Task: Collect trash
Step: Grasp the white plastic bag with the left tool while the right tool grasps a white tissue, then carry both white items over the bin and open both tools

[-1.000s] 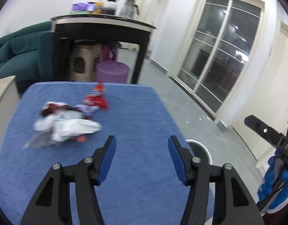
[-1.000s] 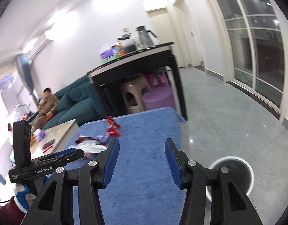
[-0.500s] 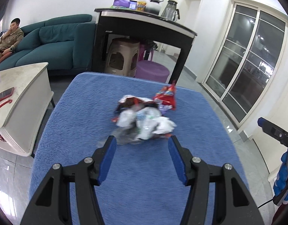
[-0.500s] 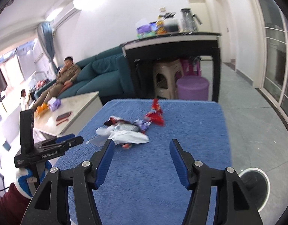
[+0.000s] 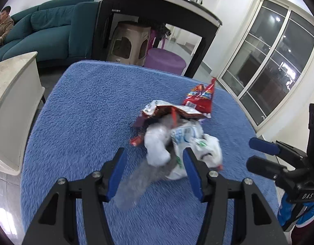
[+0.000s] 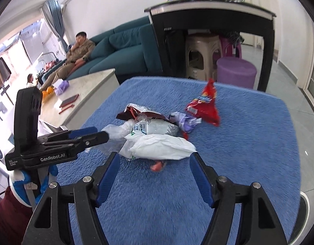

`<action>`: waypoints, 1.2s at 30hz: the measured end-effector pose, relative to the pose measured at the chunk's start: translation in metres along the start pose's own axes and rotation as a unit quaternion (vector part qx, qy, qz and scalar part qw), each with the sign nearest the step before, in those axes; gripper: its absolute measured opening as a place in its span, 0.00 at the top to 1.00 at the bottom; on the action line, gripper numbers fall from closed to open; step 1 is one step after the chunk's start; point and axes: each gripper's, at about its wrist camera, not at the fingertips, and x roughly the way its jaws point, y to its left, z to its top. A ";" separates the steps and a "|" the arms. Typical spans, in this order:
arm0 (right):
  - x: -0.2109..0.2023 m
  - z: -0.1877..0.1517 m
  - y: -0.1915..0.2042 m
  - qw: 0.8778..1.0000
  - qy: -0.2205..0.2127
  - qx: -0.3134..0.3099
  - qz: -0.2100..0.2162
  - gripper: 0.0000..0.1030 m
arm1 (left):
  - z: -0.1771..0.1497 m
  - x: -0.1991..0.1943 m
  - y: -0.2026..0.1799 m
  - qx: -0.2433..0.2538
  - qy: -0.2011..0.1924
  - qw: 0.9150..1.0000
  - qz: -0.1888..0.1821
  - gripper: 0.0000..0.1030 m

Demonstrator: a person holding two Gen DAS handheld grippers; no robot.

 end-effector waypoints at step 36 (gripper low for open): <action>-0.063 -0.048 -0.060 0.997 -0.034 0.071 0.011 0.84 | -0.049 -0.062 -0.062 0.045 -0.012 0.997 -0.057 0.91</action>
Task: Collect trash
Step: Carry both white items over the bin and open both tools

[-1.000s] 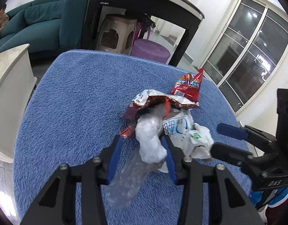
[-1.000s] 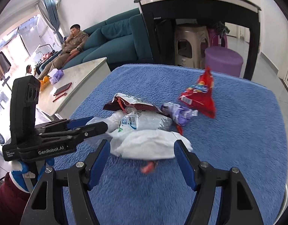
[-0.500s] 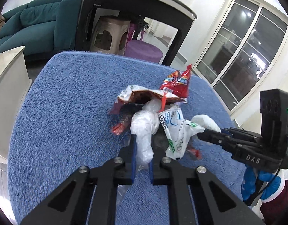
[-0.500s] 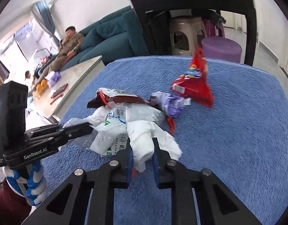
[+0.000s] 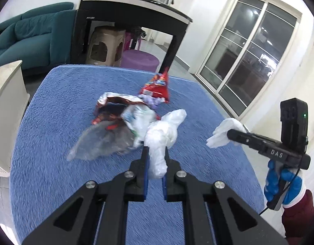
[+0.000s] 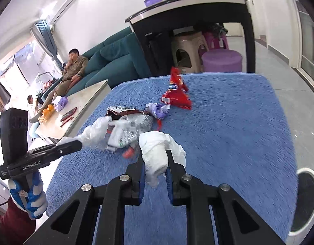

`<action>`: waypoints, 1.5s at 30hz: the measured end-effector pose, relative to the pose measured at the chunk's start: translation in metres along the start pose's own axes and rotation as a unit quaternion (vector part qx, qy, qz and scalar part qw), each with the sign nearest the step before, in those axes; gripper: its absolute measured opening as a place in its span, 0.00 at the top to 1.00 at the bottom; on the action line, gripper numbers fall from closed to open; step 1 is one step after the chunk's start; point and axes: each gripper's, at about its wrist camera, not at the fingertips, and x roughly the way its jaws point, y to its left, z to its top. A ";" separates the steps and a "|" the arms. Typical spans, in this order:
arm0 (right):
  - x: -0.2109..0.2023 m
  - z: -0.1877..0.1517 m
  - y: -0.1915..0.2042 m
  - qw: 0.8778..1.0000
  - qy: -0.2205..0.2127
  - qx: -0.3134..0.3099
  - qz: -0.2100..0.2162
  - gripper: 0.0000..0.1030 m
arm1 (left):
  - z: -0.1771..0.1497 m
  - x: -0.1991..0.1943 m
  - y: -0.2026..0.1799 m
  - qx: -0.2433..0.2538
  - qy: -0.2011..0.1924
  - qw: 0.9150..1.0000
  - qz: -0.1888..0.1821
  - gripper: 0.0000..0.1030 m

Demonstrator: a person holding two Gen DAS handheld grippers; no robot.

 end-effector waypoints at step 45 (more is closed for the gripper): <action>-0.157 -0.150 -0.364 0.935 -0.096 0.307 -0.149 0.81 | -0.003 0.314 -0.423 0.217 0.222 0.947 -0.083 0.89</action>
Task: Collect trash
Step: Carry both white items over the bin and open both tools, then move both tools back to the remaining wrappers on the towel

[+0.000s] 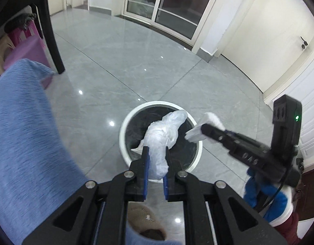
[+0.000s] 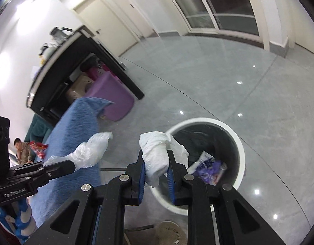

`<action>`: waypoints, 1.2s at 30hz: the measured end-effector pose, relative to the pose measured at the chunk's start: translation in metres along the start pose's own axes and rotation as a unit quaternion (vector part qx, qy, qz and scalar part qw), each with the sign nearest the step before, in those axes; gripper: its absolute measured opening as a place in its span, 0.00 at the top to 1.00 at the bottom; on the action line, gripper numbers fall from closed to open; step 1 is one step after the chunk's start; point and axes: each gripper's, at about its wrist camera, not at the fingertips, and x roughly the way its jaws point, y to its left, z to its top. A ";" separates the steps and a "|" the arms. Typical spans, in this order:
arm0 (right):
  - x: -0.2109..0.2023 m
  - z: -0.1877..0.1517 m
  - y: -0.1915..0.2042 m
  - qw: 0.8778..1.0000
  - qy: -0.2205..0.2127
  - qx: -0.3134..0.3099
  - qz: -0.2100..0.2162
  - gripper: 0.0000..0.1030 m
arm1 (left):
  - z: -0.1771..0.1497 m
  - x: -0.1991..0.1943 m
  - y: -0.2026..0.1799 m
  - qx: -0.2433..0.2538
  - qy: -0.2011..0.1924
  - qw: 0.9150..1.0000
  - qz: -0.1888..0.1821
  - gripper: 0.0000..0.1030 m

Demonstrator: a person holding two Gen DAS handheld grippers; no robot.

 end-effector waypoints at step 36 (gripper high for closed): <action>-0.126 -0.012 0.151 0.989 -0.089 -0.110 0.045 0.57 | -0.118 -0.219 0.060 -0.048 -0.188 0.980 0.046 0.53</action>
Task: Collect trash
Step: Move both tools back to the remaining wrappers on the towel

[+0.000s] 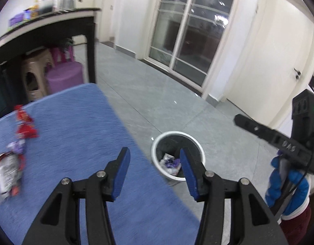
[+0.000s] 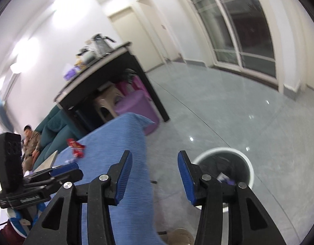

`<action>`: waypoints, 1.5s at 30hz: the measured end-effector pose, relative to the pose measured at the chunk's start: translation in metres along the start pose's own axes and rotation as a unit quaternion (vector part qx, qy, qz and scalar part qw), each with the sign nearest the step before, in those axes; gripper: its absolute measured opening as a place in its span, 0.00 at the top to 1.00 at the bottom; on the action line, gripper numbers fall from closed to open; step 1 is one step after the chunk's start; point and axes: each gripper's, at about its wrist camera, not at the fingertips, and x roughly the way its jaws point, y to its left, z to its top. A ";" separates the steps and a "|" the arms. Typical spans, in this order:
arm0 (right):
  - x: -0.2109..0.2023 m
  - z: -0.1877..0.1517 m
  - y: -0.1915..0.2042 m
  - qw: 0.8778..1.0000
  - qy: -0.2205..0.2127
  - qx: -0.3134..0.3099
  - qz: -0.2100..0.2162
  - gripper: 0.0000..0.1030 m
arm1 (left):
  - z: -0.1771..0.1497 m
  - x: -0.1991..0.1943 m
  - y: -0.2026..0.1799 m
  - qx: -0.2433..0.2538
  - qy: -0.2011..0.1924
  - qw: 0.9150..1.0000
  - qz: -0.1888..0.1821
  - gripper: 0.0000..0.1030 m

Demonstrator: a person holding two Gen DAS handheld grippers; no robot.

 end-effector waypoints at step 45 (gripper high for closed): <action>0.267 -0.114 0.380 0.935 0.217 -0.259 0.110 0.23 | -0.135 -0.066 0.368 -0.189 -0.023 0.976 0.109 0.50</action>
